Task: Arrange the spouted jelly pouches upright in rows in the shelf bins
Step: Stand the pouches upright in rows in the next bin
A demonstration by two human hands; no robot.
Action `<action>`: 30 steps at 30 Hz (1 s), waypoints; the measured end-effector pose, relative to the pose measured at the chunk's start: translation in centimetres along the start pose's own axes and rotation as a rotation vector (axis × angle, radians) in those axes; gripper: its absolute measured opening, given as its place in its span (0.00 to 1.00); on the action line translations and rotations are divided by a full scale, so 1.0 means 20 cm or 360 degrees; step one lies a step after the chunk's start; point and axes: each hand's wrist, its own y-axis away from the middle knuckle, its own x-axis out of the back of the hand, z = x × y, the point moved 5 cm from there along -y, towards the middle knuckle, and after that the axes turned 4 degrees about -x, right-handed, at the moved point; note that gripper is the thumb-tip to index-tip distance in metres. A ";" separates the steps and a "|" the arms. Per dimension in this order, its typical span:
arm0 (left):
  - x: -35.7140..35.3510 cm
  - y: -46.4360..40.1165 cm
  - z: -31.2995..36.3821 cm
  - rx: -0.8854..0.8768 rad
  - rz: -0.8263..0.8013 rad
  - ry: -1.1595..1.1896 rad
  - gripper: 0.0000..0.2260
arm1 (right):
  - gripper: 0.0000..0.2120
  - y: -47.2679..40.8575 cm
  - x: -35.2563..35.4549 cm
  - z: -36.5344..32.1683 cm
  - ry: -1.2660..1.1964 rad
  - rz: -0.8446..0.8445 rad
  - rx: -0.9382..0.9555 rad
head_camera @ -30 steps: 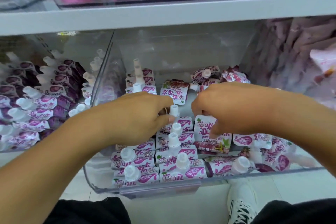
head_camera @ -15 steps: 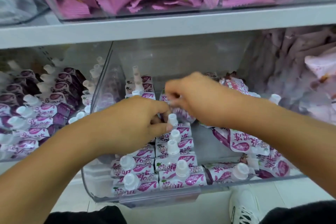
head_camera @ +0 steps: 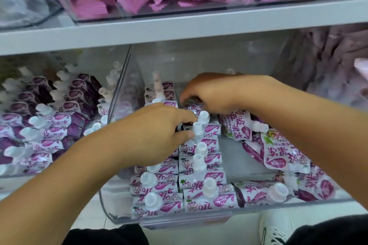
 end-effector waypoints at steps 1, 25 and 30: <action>0.00 0.00 0.01 -0.0026 -0.0009 -0.0035 0.12 | 0.30 -0.01 -0.03 -0.01 0.0062 -0.0107 0.0003; 0.04 -0.02 0.03 -0.0016 0.0285 -0.0005 0.10 | 0.17 0.00 0.01 0.01 0.0049 0.0107 -0.0172; 0.04 -0.02 -0.03 0.0045 0.0287 0.0072 0.07 | 0.13 -0.02 0.06 0.08 -0.0024 0.0381 -0.0308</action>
